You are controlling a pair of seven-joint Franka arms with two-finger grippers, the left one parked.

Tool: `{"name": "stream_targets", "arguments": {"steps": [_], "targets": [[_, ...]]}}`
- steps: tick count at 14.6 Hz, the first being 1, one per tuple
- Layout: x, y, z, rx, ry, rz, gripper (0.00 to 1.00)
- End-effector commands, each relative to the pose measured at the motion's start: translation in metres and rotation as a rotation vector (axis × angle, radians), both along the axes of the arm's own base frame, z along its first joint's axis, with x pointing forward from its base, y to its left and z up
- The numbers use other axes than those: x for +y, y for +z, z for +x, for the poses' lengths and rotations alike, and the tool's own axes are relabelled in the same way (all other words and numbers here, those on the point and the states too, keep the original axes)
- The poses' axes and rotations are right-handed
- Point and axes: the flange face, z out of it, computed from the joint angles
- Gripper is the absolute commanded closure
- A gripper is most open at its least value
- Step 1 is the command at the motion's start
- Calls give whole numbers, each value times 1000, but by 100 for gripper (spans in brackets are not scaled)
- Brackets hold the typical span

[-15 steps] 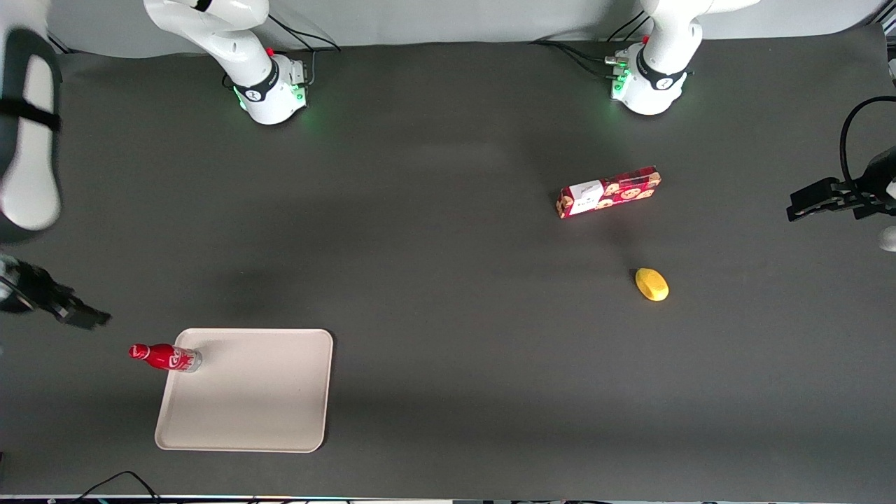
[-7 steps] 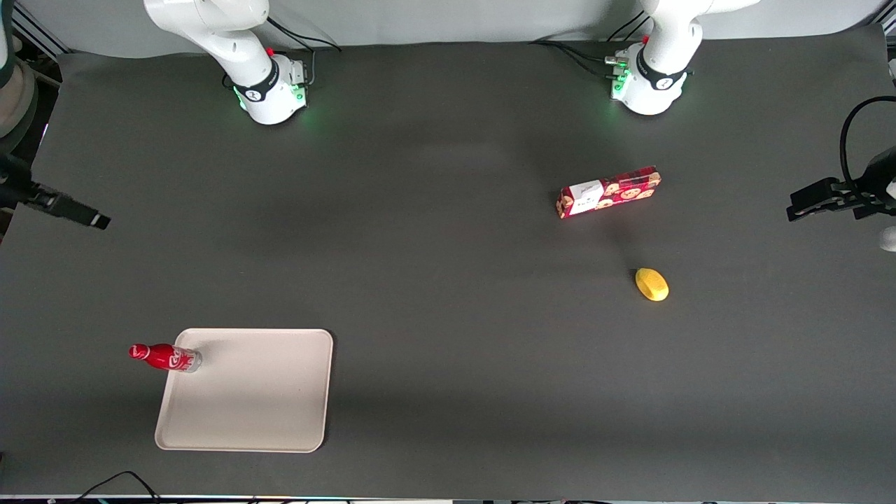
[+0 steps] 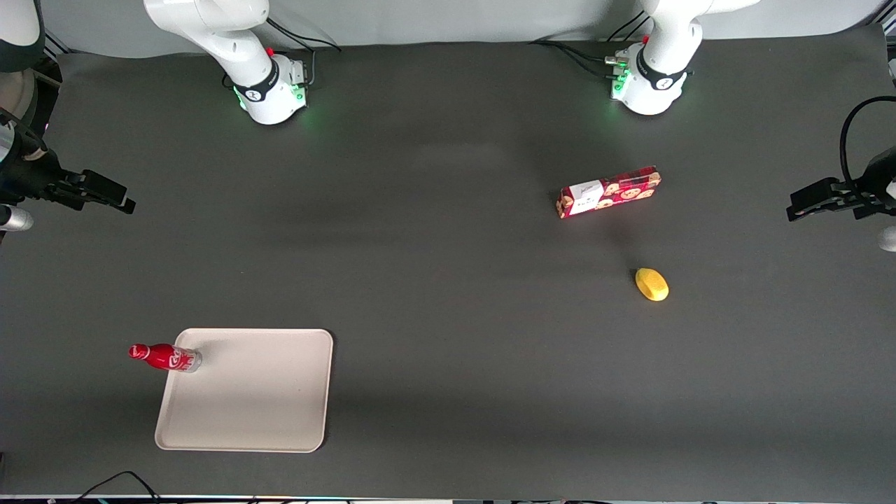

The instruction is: Place coke bottle on tray

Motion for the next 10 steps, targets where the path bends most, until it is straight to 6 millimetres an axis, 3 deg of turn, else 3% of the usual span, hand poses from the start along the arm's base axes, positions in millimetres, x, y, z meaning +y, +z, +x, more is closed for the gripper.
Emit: {"name": "stream_targets", "arguments": {"steps": [1, 10], "targets": [[-4, 5, 4, -22, 29, -23, 0], [0, 9, 13, -28, 61, -17, 0]]}}
